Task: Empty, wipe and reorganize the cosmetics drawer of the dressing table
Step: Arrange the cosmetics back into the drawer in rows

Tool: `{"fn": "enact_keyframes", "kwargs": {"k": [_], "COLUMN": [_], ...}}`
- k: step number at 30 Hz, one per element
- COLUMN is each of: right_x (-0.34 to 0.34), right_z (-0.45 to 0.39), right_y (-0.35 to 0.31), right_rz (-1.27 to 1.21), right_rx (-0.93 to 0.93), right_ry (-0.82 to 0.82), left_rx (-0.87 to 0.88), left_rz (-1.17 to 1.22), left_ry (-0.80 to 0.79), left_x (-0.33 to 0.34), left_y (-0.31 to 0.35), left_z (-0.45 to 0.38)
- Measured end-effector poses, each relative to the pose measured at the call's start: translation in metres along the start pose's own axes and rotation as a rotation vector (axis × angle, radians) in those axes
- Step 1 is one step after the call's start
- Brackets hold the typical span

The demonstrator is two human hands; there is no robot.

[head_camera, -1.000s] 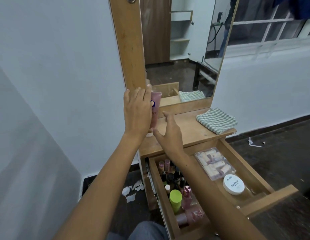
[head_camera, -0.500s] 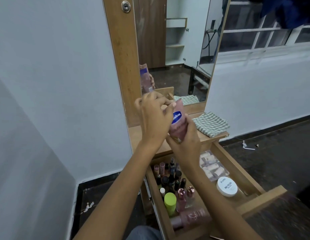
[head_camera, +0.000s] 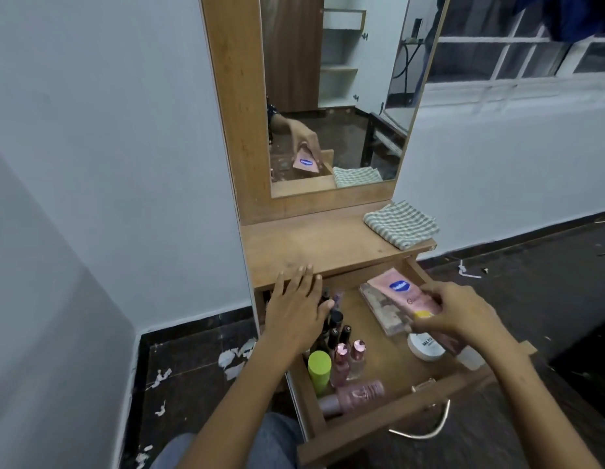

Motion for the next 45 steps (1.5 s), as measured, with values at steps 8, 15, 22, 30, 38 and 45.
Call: {"fn": "enact_keyframes", "kwargs": {"k": [8,15,22,30,38,45], "right_x": [0.046,0.084,0.097,0.101,0.101,0.102], "right_z": [-0.022,-0.035,-0.032,-0.031,-0.035,-0.041], "right_y": [-0.003,-0.023,-0.023,-0.023,-0.021,-0.02], "right_rz": [0.124,0.148,0.131,0.096,0.076,0.065], "right_rx": [0.028,0.024,-0.037,-0.099,-0.101,-0.09], "right_ry": [-0.097,0.015,0.059,0.062,0.083,0.105], "left_rx": [-0.017,-0.013,-0.035,-0.055,-0.063,-0.073], "left_rz": [0.018,0.052,0.046,0.049,0.067,0.071], "left_ry": [-0.035,-0.026,0.015,0.014,-0.003,-0.02], "left_x": [0.016,0.017,0.016,0.017,0.019,0.018], "left_y": [-0.006,-0.007,-0.004,-0.002,-0.003,-0.004], "left_z": [0.0,0.001,0.002,0.001,0.0,0.0]}}
Point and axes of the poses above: each hand's wrist, its own z-axis away from the middle knuckle, its own x-axis out of the palm, y = z × x, the point moved 8 cm from there along -z, towards the middle knuckle, and after that the axes turned 5 degrees about -z, right-handed, at the moved point
